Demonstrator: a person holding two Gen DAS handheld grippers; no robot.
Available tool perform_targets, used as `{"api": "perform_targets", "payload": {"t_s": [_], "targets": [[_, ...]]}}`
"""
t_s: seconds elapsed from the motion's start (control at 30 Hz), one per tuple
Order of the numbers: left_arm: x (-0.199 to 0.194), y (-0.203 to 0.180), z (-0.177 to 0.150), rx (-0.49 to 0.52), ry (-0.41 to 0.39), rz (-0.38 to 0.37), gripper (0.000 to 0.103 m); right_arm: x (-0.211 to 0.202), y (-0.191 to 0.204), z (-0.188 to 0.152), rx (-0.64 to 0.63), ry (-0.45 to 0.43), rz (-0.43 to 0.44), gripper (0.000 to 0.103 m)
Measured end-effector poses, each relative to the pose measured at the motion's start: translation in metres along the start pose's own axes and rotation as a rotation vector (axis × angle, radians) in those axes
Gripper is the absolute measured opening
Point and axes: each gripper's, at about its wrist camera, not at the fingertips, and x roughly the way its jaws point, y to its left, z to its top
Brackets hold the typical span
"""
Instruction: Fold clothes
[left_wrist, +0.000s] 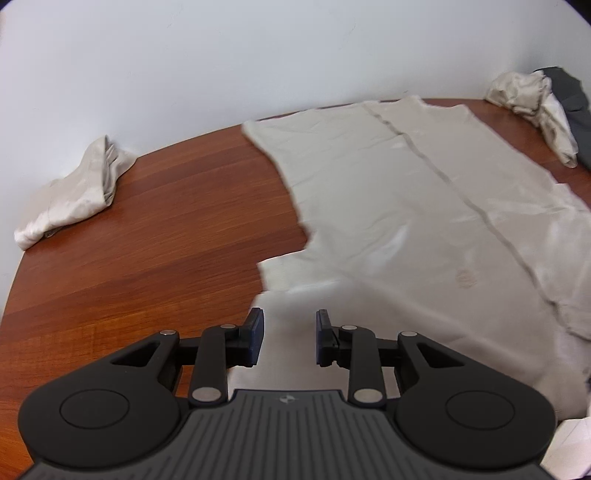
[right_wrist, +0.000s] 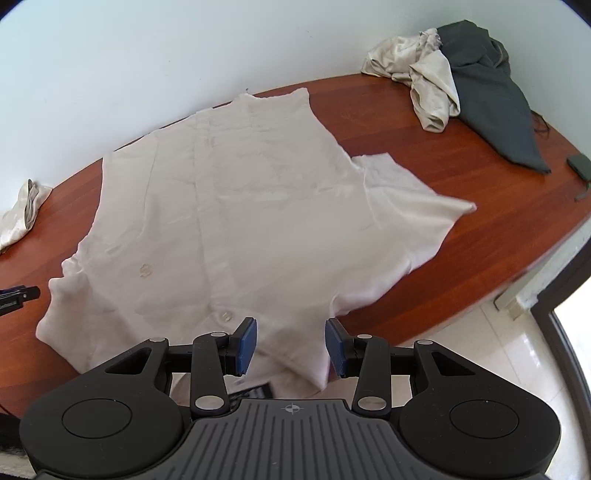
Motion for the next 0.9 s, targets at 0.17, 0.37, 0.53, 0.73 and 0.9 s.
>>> {"api": "perform_targets", "payload": {"t_s": [0.17,0.37,0.53,0.73,0.9], "targets": [[-0.023,-0.041,-0.002,0.04,-0.043,-0.014,0.035,0.01,-0.032,0.026,-0.043,-0.011,0.012,0.044],[-0.046,-0.101,-0.004,-0.002,-0.055,0.022,0.035,0.023,-0.082,0.064,-0.116,-0.012,0.064,0.044],[-0.065,-0.155,-0.004,-0.096,-0.051,0.066,0.035,0.034,-0.12,0.1,-0.24,0.003,0.135,0.044],[-0.085,-0.225,0.003,-0.089,-0.068,0.055,0.035,0.049,-0.161,0.145,-0.328,0.01,0.154,0.044],[-0.081,-0.268,0.008,-0.1,-0.075,0.008,0.037,0.058,-0.177,0.175,-0.333,-0.003,0.195,0.044]]}}
